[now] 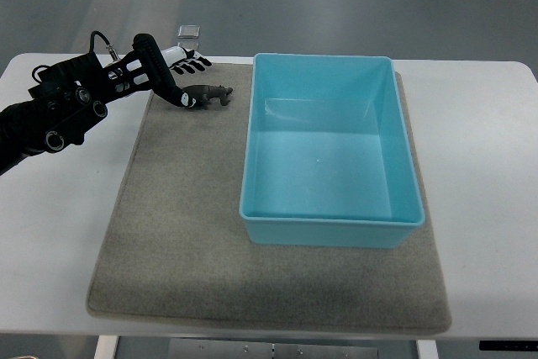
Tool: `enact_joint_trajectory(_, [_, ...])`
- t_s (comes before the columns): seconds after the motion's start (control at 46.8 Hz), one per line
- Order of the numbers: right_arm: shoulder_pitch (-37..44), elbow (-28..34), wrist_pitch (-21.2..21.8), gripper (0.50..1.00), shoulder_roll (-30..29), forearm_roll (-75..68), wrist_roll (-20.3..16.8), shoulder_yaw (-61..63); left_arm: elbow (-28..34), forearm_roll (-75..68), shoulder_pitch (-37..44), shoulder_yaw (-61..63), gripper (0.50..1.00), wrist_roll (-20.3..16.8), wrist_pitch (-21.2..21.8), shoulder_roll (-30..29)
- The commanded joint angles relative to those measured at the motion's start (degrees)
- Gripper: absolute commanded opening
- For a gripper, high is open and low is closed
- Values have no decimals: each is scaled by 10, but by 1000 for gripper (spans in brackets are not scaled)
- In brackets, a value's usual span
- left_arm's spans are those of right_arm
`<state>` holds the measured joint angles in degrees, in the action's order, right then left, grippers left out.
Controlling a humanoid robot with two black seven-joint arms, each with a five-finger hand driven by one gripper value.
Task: Place brown hippo in blue box with left hand
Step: 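Close the left hand fingers around the brown hippo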
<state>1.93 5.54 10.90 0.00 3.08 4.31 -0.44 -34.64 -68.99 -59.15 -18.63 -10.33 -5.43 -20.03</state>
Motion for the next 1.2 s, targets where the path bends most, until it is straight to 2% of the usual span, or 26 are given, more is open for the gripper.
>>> enact_joint_trajectory(0.0, [0,0,0,936,0,0,0,0,1,-1,1,0,791,0,1,1])
enact_joint_trajectory(0.364, [0,0,0,936,0,0,0,0,5,-4,2,1,718,0,1,1])
enact_joint_trajectory(0.706, [0,0,0,936,0,0,0,0,5,-4,3,4,718,0,1,3])
enact_joint_trajectory(0.984, [0,0,0,936,0,0,0,0,5,-5,8,5,737,0,1,3])
enact_joint_trajectory(1.176, [0,0,0,936,0,0,0,0,5,-4,7,4,709,0,1,3])
